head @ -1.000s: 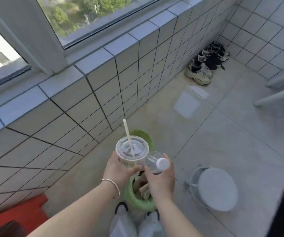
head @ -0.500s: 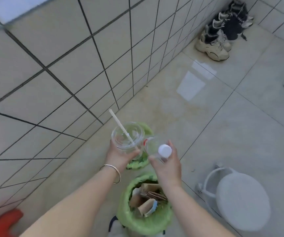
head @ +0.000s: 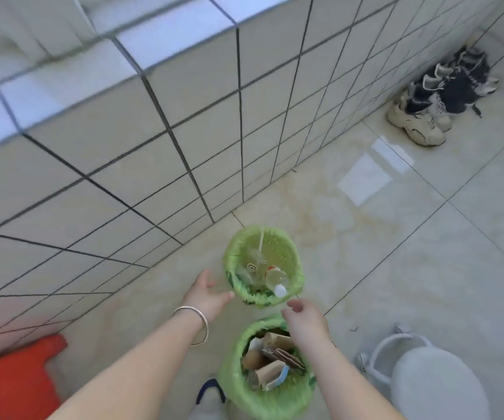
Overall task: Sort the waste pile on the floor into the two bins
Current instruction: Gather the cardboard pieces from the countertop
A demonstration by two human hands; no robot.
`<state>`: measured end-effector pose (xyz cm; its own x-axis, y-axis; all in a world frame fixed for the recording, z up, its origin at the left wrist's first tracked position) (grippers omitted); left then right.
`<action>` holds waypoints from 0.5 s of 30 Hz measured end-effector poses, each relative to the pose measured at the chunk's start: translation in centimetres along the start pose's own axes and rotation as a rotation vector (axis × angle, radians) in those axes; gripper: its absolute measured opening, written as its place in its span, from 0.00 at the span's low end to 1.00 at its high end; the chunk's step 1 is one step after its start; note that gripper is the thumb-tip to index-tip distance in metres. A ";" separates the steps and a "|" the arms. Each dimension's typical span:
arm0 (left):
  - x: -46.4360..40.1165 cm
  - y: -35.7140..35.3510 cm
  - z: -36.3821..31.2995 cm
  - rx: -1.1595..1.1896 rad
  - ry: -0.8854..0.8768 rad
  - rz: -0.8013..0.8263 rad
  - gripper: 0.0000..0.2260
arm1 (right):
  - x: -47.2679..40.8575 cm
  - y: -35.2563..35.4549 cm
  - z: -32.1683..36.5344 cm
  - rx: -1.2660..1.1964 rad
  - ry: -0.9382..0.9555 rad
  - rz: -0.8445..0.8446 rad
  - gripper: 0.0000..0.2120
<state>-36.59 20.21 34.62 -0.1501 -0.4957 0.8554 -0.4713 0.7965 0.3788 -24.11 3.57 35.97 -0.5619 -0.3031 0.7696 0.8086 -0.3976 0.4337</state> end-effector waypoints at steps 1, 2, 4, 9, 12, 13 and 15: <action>1.6 1.1 -0.4 0.018 -0.006 -0.005 0.35 | 1.0 0.2 1.4 0.000 0.024 0.006 0.17; 3.2 2.2 -0.7 0.040 -0.017 -0.014 0.33 | 2.1 0.3 2.8 0.002 0.055 0.010 0.16; 6.6 4.4 -1.3 0.090 -0.040 -0.037 0.27 | 4.9 0.2 5.8 0.006 0.126 0.029 0.15; 15.9 9.6 0.2 0.193 -0.100 -0.162 0.19 | 13.5 -1.4 10.4 0.017 0.266 0.134 0.13; 21.7 12.5 3.5 0.296 -0.100 -0.242 0.16 | 19.5 -2.8 11.8 0.031 0.351 0.218 0.08; 23.7 13.4 4.9 0.327 -0.097 -0.257 0.15 | 21.5 -3.4 12.0 0.054 0.380 0.244 0.06; 27.4 15.1 7.9 0.379 -0.102 -0.303 0.14 | 25.4 -4.7 12.5 0.114 0.447 0.292 0.04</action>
<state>-54.64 15.91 60.98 -0.0332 -0.7320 0.6805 -0.7869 0.4389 0.4338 -39.99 8.57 59.30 -0.3106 -0.7356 0.6020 0.9419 -0.1528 0.2992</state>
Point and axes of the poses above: each hand's wrist, its own x-axis away from the middle knuckle, its own y-axis out of the back of the hand, z = x × y, the point moved 4 cm from there along -x, towards the middle knuckle, and after that the axes turned 7 degrees about y, right-handed, at the moved point
